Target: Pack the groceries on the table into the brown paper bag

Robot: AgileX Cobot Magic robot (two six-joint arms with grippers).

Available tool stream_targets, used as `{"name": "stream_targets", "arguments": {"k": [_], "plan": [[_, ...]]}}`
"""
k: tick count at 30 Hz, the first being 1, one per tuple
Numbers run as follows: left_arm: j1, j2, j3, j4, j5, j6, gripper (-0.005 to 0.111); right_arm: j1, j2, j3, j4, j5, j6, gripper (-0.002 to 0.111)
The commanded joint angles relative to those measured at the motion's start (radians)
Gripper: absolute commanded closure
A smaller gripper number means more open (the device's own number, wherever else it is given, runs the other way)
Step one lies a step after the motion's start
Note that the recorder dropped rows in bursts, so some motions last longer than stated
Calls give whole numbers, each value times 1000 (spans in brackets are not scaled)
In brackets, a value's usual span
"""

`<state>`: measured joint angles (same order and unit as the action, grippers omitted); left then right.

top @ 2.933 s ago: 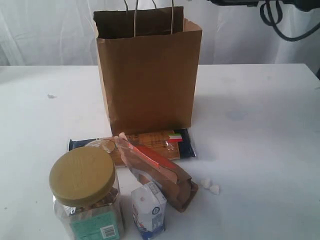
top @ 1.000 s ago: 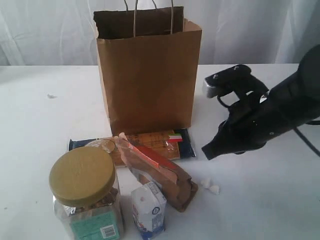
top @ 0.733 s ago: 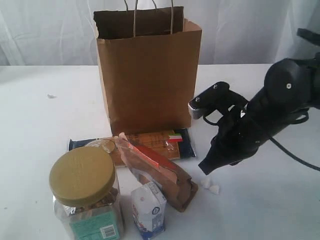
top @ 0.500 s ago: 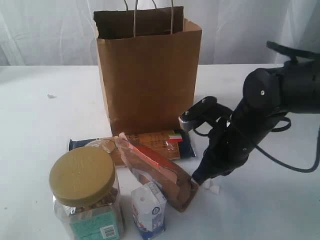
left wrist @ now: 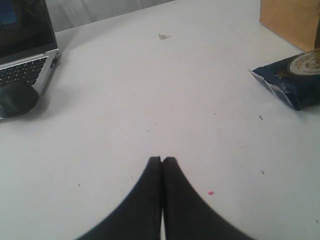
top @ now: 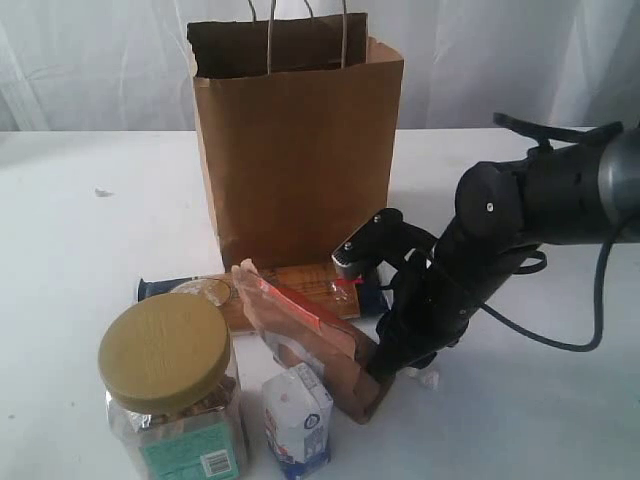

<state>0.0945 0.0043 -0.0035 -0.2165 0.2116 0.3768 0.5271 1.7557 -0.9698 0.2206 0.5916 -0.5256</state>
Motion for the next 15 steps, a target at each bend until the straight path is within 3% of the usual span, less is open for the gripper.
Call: {"name": "stream_targets", "arguments": {"k": [1,15], "plan": [[2,-4,3,-3,-2,-2,107,1,4,-7,-11,-16,-11,67],[2,-4,3,-3,-2,-2,107,1,52,-7,-84,-29,36,67]]}}
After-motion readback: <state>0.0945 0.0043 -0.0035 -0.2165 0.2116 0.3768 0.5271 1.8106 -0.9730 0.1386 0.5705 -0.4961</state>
